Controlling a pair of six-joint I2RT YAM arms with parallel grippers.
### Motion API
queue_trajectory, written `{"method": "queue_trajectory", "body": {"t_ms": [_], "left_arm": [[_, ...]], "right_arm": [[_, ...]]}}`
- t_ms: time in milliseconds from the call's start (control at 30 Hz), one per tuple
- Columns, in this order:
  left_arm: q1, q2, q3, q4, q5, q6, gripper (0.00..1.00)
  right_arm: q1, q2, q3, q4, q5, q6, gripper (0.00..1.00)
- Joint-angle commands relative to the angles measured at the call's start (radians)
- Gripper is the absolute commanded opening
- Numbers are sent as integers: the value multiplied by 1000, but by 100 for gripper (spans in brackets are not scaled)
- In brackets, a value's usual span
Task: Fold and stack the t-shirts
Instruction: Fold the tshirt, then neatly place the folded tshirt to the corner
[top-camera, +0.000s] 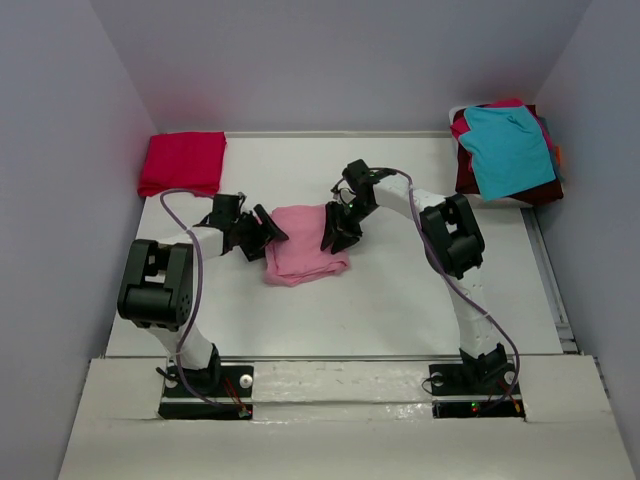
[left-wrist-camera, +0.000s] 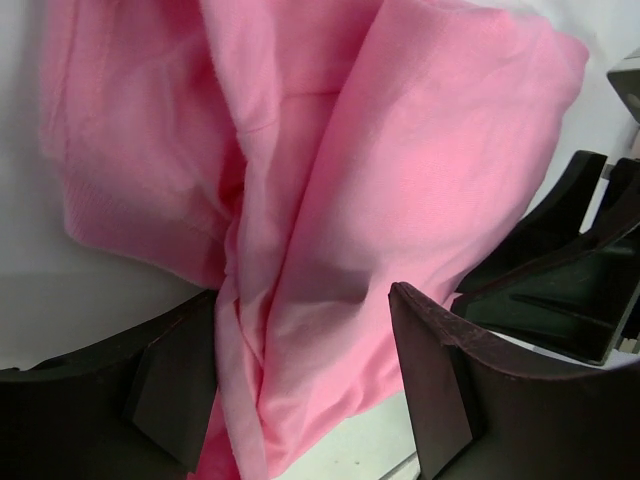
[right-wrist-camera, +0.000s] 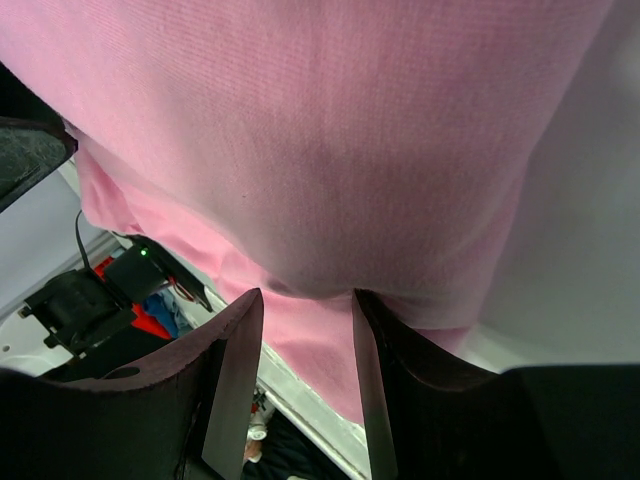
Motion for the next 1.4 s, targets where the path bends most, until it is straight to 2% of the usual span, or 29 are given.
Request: {"method": "queue_trajectory", "body": {"t_ms": [0,667,800,900,933,1000,1033,1067,1233,1267,1300,1367], "left_arm": [[-11,93,-16,-17,25,16,78],[-98,293,106,89,226,21,78],[-109,313,123,84,233,22,75],[-109,308,123,88,223,19,65],[-109,308,125,86,218,19,46],[-109,310,128,80,218,22,29],[-109,313,133,78,218,28,13],[-109,319,136,75,218,30,8],[-118,320,146,71,204,53,6],[-118,317,149,68,198,67,6],[-118,314,154,65,192,76,6],[-118,304,171,42,163,105,6]], "right_arm": [[5,1,-12,-2,34,-37,47],[5,12,-3,-12,40,-43,47],[5,12,-6,-12,43,-43,47],[5,12,-5,-12,43,-43,47],[5,10,-5,-12,43,-43,47],[5,10,-5,-13,43,-43,47],[5,9,-5,-12,43,-43,47],[5,9,-5,-12,43,-43,47],[5,-4,1,-27,57,-49,47],[5,-14,3,-28,99,-50,48],[5,-31,1,-24,130,-49,50],[5,-103,-21,-7,246,-32,58]]}}
